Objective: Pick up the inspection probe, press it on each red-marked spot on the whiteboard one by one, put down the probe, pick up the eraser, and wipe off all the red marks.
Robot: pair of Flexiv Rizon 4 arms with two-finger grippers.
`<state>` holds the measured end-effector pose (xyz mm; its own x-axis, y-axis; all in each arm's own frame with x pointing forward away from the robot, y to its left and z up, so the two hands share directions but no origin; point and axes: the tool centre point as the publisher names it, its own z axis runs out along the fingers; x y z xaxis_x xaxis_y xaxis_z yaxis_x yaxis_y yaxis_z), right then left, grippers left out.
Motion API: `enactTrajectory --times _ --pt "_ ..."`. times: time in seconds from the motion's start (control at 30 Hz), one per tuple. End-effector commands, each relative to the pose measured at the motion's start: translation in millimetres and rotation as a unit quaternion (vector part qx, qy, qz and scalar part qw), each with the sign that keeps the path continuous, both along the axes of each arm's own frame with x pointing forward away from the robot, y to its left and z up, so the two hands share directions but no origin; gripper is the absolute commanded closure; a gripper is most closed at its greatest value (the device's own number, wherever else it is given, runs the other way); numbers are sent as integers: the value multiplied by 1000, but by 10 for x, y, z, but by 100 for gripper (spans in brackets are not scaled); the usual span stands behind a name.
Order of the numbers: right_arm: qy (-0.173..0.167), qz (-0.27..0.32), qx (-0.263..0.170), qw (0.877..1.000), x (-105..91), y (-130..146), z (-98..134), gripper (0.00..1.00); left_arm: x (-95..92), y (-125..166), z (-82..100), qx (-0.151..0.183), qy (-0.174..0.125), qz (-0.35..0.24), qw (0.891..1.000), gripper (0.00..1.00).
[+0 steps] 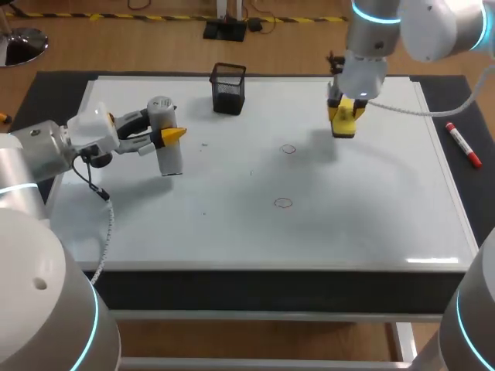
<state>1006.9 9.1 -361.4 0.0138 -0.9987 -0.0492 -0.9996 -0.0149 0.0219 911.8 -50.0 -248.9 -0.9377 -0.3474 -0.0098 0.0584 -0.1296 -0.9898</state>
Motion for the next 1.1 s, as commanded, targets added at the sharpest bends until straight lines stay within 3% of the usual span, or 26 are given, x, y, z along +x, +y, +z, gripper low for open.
enactTrajectory --times 0.03,0.23,0.47,0.87,1.1 --pt "-13 16 -18 1000 -187 299 -21 100 -2 -6 3 -1 -1 1 1000 100" --pt "-5 57 -21 998 -396 731 -82 100 -2 -6 3 -1 -1 1 1000 100" --pt "-5 69 -24 997 -440 1083 -179 100 -2 -6 3 -1 -1 1 1000 100" --pt "24 101 -29 994 -506 1340 -372 100 -2 -6 3 -1 -1 1 1000 100" --pt "38 108 -15 993 -462 1424 -359 100 -2 -6 3 -1 -1 1 1000 100"
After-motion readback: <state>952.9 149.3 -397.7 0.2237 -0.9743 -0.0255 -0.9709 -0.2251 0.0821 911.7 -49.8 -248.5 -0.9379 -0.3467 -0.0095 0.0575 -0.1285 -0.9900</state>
